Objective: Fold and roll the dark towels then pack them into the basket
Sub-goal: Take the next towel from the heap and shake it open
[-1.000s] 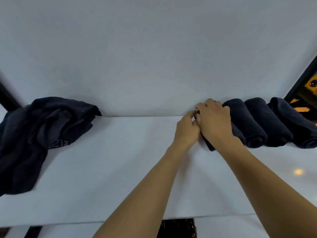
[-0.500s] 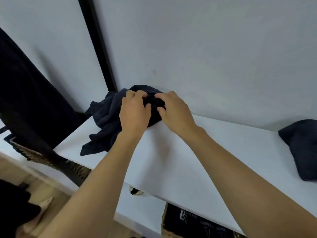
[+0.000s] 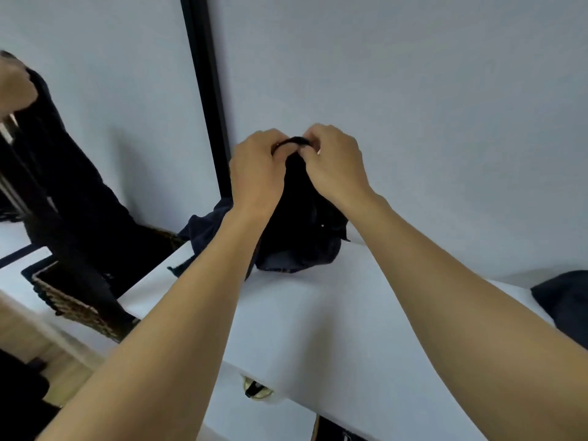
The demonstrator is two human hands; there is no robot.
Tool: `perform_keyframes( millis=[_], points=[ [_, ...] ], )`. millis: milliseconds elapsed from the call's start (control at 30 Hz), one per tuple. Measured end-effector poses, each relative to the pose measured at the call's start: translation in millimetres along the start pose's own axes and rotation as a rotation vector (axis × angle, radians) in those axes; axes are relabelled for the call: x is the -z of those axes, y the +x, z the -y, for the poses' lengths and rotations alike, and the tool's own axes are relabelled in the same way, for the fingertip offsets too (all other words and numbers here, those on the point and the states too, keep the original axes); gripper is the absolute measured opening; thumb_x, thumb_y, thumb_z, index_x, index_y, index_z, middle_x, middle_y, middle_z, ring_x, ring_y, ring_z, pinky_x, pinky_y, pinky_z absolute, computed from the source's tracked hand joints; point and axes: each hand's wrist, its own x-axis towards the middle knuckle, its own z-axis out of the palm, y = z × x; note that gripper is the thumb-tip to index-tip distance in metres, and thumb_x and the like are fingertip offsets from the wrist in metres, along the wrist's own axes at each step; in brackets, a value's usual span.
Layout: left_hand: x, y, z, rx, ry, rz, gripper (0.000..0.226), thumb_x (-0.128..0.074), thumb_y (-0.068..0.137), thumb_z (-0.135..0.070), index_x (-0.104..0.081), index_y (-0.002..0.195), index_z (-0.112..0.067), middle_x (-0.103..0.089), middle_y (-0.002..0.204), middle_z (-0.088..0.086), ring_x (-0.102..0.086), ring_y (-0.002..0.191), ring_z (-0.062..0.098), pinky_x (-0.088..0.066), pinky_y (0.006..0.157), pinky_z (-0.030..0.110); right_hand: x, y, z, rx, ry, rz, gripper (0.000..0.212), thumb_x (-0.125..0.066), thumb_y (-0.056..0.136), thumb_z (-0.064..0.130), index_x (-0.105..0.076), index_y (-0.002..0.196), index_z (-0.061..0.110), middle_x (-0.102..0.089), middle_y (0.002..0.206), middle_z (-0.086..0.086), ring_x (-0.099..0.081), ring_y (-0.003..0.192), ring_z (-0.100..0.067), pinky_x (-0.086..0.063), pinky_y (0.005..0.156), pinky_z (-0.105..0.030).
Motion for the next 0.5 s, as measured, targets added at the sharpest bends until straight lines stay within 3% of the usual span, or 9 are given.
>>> perform_keyframes(
  millis=[133,233,300,400,500],
  points=[
    [10.0,38.6,-51.8,-0.142,-0.099,-0.025,0.017,-0.057,0.093,-0.021,-0.073,0.097,-0.018,-0.070,0.087,-0.006,-0.063,0.080,0.009,-0.050,0.075,0.025,57.5,33.9,30.8,-0.062,0.206,-0.127,0.015,-0.042,0.096,0.016,-0.055,0.099,0.012,-0.061,0.089,0.003,-0.057,0.081,-0.014,-0.044,0.068,-0.027],
    [10.3,48.8,-71.7,-0.102,-0.024,0.183,0.018,-0.057,0.090,-0.016,-0.061,0.075,-0.007,-0.053,0.064,0.000,-0.045,0.055,0.009,-0.037,0.055,0.024,100.2,44.9,32.9,-0.140,0.300,-0.229,0.015,-0.037,0.098,0.018,-0.051,0.101,0.013,-0.053,0.086,0.006,-0.050,0.075,-0.009,-0.043,0.065,-0.025],
    [6.8,49.0,-77.3,-0.033,-0.084,0.295,0.021,-0.057,0.091,-0.017,-0.060,0.078,-0.001,-0.054,0.066,0.007,-0.046,0.057,0.015,-0.040,0.058,0.028,124.2,43.5,23.8,-0.196,0.358,-0.275,0.015,-0.037,0.100,0.021,-0.051,0.103,0.015,-0.054,0.090,0.006,-0.052,0.078,-0.009,-0.047,0.071,-0.028],
    [-1.7,45.2,-96.6,0.021,-0.306,0.282,0.016,-0.052,0.096,-0.020,-0.066,0.092,-0.012,-0.067,0.085,0.005,-0.061,0.077,0.021,-0.053,0.075,0.036,152.2,29.5,10.8,-0.189,0.344,-0.350,0.020,-0.045,0.099,0.033,-0.054,0.103,0.017,-0.056,0.092,0.009,-0.054,0.082,-0.006,-0.049,0.077,-0.027],
    [-11.7,40.3,-130.9,-0.111,-0.346,0.257,0.018,-0.051,0.096,-0.021,-0.068,0.094,-0.015,-0.069,0.087,-0.003,-0.064,0.085,0.015,-0.053,0.079,0.032,179.5,5.2,10.3,-0.106,0.243,-0.354,0.039,-0.064,0.084,0.055,-0.058,0.100,0.020,-0.063,0.092,0.012,-0.061,0.080,-0.002,-0.050,0.070,-0.018]
  ],
)
